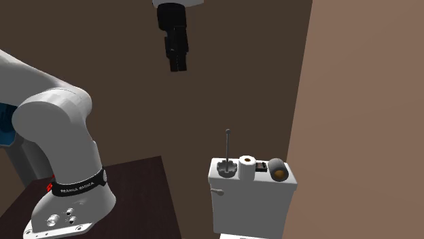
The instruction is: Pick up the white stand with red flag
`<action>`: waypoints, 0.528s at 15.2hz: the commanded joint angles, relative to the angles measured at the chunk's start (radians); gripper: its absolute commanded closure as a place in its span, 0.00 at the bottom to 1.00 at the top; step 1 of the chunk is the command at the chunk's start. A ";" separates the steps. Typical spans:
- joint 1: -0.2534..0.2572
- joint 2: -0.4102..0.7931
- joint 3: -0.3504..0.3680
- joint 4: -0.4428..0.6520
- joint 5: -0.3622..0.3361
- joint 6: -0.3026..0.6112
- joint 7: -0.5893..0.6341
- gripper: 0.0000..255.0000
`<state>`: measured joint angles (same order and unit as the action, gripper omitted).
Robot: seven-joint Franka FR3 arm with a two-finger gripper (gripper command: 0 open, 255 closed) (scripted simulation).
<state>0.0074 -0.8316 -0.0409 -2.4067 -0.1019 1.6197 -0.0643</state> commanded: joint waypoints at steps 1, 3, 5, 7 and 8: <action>0.000 0.000 0.000 0.000 0.000 0.000 0.000 0.00; 0.013 0.053 0.020 -0.007 0.011 0.054 0.018 0.00; 0.025 0.109 0.039 -0.008 0.020 0.107 0.035 0.00; 0.037 0.170 0.058 -0.005 0.027 0.158 0.052 0.00; 0.042 0.201 0.068 -0.002 0.030 0.183 0.061 0.00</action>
<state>0.0433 -0.6600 0.0170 -2.4089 -0.0759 1.7763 -0.0130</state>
